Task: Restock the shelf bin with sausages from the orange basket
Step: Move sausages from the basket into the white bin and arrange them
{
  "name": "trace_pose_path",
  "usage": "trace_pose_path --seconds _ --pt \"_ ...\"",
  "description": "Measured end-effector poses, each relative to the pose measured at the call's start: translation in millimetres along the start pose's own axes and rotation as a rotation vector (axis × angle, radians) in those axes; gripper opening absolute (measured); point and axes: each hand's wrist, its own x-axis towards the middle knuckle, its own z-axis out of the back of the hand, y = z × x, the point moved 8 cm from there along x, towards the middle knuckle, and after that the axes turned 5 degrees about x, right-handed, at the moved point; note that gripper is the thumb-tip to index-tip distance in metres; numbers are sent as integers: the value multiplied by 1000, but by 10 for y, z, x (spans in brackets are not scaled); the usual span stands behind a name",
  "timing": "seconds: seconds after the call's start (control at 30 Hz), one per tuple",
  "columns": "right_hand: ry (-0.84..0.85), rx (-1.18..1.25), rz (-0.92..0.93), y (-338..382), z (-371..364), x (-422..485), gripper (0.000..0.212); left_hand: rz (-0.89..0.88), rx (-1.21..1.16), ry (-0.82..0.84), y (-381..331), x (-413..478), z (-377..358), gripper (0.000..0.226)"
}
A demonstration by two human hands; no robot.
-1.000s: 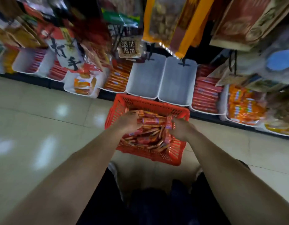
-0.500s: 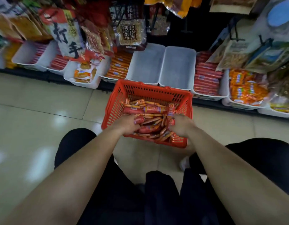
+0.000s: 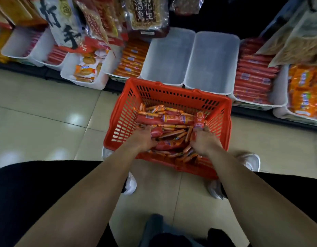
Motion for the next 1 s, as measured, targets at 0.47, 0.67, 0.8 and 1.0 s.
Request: trace_pose_path --seconds 0.47,0.67,0.8,1.0 --pt "-225 256 -233 -396 -585 810 99 -9 273 -24 288 1130 -506 70" --pt "-216 289 -200 -403 -627 745 105 -126 301 -28 302 1129 -528 61" --pt "-46 227 -127 -279 -796 666 101 -128 279 -5 311 1055 -524 58" --pt "89 84 -33 -145 -1015 640 102 -73 202 73 372 1038 -544 54"
